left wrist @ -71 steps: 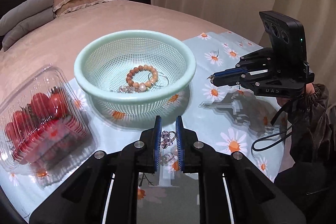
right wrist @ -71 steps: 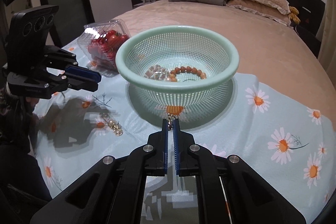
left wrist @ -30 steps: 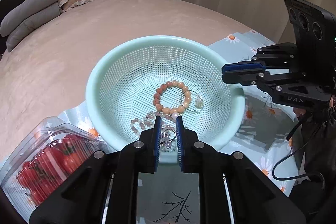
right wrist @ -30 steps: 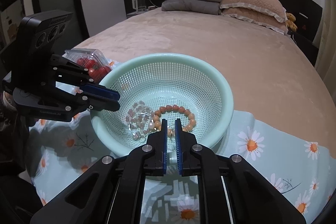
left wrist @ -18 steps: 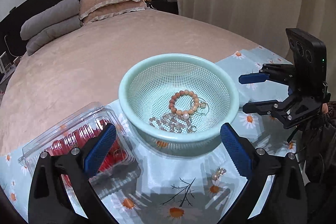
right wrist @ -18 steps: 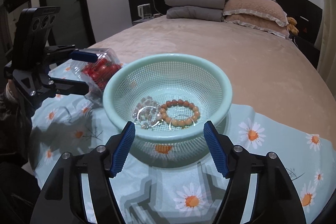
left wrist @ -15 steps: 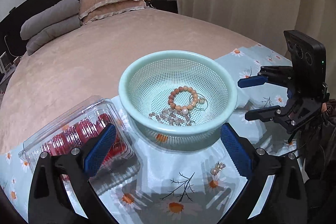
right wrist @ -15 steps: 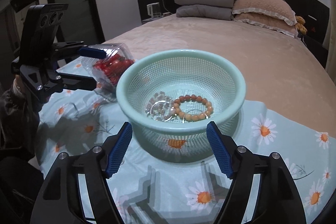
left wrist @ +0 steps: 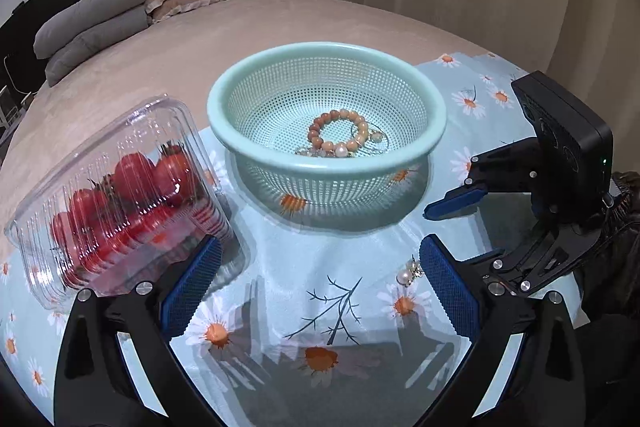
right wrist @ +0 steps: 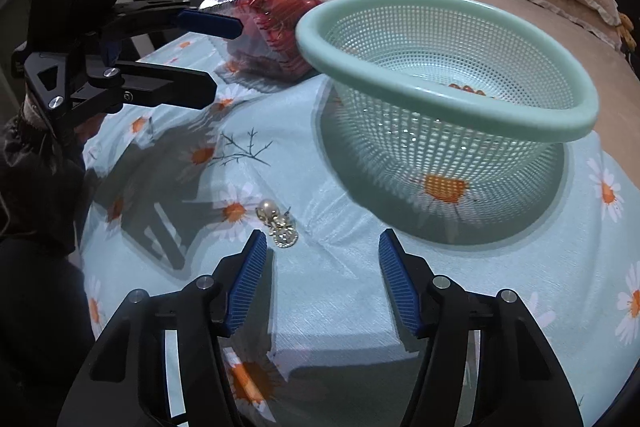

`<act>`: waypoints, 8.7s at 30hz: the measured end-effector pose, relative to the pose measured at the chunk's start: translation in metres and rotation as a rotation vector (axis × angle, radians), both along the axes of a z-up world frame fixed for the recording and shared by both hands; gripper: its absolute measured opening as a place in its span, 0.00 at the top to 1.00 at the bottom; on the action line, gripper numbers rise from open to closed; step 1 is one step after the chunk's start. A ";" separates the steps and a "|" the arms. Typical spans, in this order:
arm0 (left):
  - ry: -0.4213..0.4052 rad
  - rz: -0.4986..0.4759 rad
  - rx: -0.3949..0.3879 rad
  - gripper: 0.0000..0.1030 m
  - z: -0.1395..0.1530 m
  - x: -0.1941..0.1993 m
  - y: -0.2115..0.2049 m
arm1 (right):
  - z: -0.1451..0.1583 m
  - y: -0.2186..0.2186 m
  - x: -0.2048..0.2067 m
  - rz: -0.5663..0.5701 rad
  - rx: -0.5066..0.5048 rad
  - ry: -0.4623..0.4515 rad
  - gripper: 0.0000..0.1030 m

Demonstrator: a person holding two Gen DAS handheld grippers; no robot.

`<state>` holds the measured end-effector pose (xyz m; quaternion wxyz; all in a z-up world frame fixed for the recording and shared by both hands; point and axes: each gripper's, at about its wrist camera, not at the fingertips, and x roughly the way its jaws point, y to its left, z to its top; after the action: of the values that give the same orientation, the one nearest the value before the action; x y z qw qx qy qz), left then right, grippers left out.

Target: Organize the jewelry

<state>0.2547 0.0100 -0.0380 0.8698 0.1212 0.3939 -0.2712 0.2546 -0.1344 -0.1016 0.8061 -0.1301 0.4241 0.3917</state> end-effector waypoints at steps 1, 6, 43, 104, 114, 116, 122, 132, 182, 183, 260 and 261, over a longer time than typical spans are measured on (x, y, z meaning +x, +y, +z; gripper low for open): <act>0.007 -0.001 0.001 0.06 -0.003 0.000 0.000 | -0.001 0.005 -0.001 0.009 -0.010 -0.009 0.48; 0.060 -0.020 -0.004 0.06 -0.022 0.002 -0.005 | -0.004 0.018 -0.001 0.036 -0.033 -0.013 0.72; 0.141 -0.251 0.031 0.89 -0.054 -0.021 -0.054 | 0.008 -0.025 -0.023 -0.078 -0.103 -0.029 0.87; 0.085 -0.174 0.092 0.88 0.010 0.080 -0.055 | 0.090 -0.022 0.070 -0.121 -0.121 -0.208 0.87; -0.103 0.029 0.026 0.06 0.055 0.062 -0.019 | 0.113 -0.041 0.068 -0.308 -0.060 -0.329 0.17; -0.109 0.072 -0.014 0.06 0.066 0.056 -0.010 | 0.118 -0.041 0.065 -0.323 -0.047 -0.339 0.17; -0.109 0.196 -0.073 0.06 0.082 0.037 0.007 | 0.131 -0.033 0.041 -0.353 -0.064 -0.350 0.15; -0.189 0.411 0.004 0.06 0.084 -0.051 0.015 | 0.143 -0.026 -0.045 -0.410 0.005 -0.344 0.14; -0.250 0.566 -0.089 0.06 0.026 -0.241 0.014 | 0.064 -0.025 -0.227 -0.685 0.089 -0.373 0.12; -0.247 0.571 -0.086 0.06 0.026 -0.241 0.014 | 0.064 -0.026 -0.227 -0.687 0.085 -0.374 0.12; -0.210 0.555 -0.079 0.06 0.016 -0.241 0.009 | 0.060 -0.024 -0.229 -0.662 0.098 -0.350 0.12; -0.208 0.555 -0.081 0.06 0.016 -0.241 0.009 | 0.060 -0.025 -0.228 -0.663 0.098 -0.349 0.12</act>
<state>0.0138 0.0191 -0.0223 0.9506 0.0012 0.3095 -0.0244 0.0263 -0.1592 -0.0414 0.9546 -0.0118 0.2801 0.1010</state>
